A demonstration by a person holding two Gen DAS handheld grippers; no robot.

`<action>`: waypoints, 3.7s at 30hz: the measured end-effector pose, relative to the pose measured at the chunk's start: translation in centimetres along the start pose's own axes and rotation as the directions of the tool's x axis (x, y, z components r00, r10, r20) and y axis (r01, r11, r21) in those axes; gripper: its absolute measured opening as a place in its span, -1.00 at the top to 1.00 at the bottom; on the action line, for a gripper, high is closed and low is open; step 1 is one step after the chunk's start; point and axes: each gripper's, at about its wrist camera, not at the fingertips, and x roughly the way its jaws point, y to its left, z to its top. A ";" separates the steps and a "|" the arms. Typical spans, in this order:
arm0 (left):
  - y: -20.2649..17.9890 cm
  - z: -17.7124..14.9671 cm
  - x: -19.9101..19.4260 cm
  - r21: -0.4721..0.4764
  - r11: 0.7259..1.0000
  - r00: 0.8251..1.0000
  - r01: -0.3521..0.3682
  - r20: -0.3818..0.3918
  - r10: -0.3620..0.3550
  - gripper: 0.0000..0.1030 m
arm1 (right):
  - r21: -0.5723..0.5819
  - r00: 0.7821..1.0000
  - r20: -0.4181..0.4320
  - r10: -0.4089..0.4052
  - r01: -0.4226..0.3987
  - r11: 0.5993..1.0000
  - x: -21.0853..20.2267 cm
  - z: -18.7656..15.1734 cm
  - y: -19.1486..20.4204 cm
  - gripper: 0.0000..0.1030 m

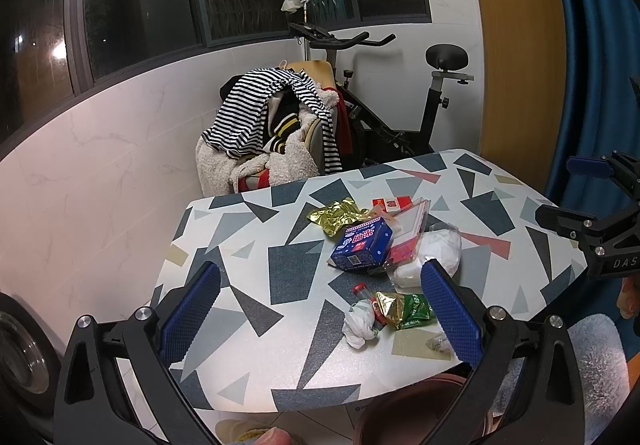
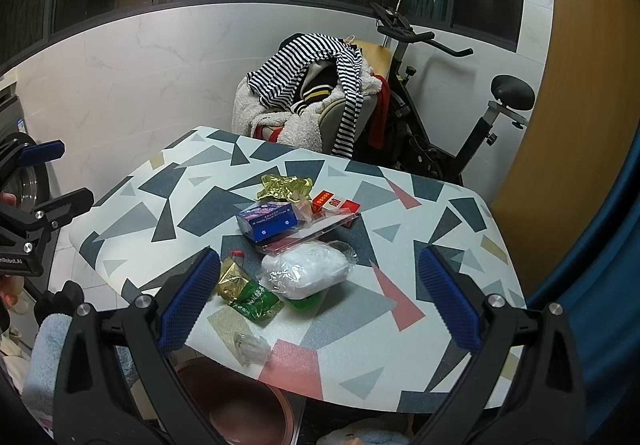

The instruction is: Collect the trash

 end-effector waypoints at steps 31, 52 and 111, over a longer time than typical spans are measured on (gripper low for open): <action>1.3 -2.5 3.6 -0.004 0.999 0.999 0.036 -0.027 -0.036 -0.91 | 0.101 0.999 -0.020 0.042 -0.039 0.994 3.1 -3.3 -2.5 -0.90; 0.3 -1.7 23.8 -0.043 0.934 0.906 0.354 -0.234 -0.354 -0.91 | 0.209 0.986 -0.164 0.017 0.018 0.978 12.4 -6.9 -7.3 -0.89; 7.5 -3.4 22.1 -0.134 0.959 0.935 0.250 -0.225 -0.275 -0.53 | 0.097 0.809 -0.536 0.241 -0.224 0.970 33.8 6.1 1.7 0.13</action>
